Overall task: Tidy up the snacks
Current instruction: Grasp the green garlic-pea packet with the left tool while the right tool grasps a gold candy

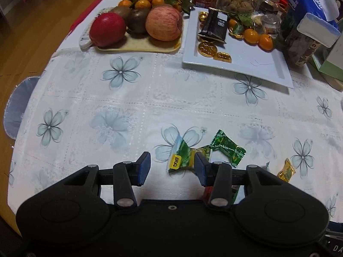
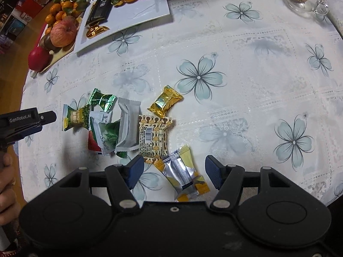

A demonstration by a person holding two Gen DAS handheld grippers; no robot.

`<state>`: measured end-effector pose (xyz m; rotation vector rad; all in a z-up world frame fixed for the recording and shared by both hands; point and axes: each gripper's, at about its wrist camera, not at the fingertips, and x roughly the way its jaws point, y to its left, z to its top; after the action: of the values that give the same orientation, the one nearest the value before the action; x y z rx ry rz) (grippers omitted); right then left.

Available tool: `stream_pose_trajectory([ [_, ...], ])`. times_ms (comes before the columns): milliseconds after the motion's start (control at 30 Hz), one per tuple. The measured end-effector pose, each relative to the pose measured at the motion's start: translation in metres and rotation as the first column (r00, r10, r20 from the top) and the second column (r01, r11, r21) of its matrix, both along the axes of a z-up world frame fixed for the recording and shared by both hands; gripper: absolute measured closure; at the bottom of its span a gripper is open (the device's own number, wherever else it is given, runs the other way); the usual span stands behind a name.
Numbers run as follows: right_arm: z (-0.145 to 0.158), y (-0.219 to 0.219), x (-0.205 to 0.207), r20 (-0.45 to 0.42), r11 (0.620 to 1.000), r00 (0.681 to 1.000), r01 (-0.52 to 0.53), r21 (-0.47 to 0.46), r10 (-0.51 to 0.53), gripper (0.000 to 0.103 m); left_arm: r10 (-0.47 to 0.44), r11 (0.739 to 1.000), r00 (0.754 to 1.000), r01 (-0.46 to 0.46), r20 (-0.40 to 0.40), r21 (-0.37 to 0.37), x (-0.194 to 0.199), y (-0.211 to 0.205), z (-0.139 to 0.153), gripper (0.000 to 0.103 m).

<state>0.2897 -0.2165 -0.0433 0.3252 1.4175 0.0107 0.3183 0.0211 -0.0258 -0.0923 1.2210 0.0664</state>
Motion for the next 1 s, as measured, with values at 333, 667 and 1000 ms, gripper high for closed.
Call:
stream_pose_trajectory([
  [333,-0.006,-0.025,0.003,-0.060,0.995,0.994,0.091,0.031,-0.089,0.036,-0.047,0.998,0.998,0.049,-0.049,0.034,0.023,-0.025,-0.024,0.050],
  [667,-0.003,-0.029,0.001,-0.067,0.993,0.993,0.097,0.065,-0.093,0.036,0.062,0.998,0.992,-0.058,-0.110,0.037,0.035,-0.017,-0.038,0.050],
  [1000,-0.002,-0.024,0.001,-0.064,0.994,0.995,0.083,0.064,-0.079,0.036,0.068,0.997,0.972,-0.062,-0.224,0.036,0.016,0.002,-0.042,0.049],
])
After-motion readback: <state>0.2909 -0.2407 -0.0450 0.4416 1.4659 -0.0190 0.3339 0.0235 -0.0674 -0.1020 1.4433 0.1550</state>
